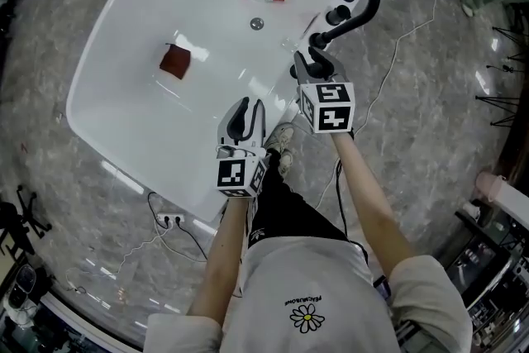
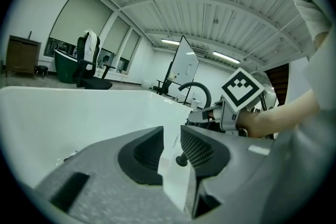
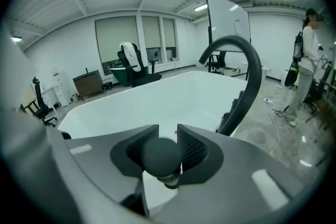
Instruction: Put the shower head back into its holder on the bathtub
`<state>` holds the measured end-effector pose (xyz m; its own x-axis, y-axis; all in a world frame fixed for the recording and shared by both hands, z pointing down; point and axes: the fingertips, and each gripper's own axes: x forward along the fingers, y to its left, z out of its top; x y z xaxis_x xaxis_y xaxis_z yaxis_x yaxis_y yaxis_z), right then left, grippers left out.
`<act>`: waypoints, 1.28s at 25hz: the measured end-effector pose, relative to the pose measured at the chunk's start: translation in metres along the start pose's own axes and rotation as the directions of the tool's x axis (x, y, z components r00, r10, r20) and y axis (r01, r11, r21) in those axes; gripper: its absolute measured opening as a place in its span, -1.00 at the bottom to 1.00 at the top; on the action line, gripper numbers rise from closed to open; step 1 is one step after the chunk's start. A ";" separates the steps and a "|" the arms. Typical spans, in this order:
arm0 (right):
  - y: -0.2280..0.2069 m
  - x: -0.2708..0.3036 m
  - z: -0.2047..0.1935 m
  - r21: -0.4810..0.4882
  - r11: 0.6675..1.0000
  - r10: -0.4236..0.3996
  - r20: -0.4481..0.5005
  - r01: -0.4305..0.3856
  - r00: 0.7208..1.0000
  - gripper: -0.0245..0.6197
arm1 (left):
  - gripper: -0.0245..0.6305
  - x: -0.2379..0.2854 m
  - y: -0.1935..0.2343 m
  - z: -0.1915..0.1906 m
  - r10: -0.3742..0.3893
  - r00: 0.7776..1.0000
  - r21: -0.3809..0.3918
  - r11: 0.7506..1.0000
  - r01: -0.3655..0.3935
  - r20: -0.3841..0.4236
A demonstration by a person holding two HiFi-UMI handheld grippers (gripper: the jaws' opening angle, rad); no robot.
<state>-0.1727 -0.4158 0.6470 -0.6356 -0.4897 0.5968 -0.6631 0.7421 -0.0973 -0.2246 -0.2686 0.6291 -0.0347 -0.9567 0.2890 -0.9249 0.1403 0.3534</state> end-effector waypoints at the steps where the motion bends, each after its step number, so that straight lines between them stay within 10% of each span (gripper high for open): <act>1: 0.001 -0.007 0.017 -0.008 1.000 -0.007 0.035 0.007 0.999 -0.60 | -0.62 0.002 -0.001 0.006 -0.007 1.000 0.000 1.000 0.007 0.009; 7: 0.009 -0.115 0.121 -0.043 0.999 -0.007 0.266 0.020 0.964 -0.71 | -0.74 -0.017 -0.044 0.083 -0.046 0.991 0.051 0.998 0.039 0.128; 12: 0.005 -0.222 0.205 0.041 0.999 -0.029 0.519 0.009 0.854 -0.91 | -0.93 -0.022 -0.090 0.197 -0.159 0.949 0.229 0.969 0.096 0.273; 17: 0.016 -0.325 0.207 0.171 0.981 -0.041 0.636 -0.089 0.771 -0.92 | -0.93 -0.069 -0.143 0.260 -0.216 0.895 0.253 0.960 0.122 0.389; 32: 0.023 -0.362 0.135 0.189 0.980 -0.064 0.619 -0.069 0.783 -0.91 | -0.93 -0.107 -0.194 0.232 -0.312 0.889 0.392 0.904 0.170 0.335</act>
<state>-0.0110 -0.2828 0.3211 -0.6999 -0.7140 -0.0200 -0.6800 0.6746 -0.2871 -0.1293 -0.2523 0.3228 0.1310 -0.9798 -0.1514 -0.9906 -0.1355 0.0196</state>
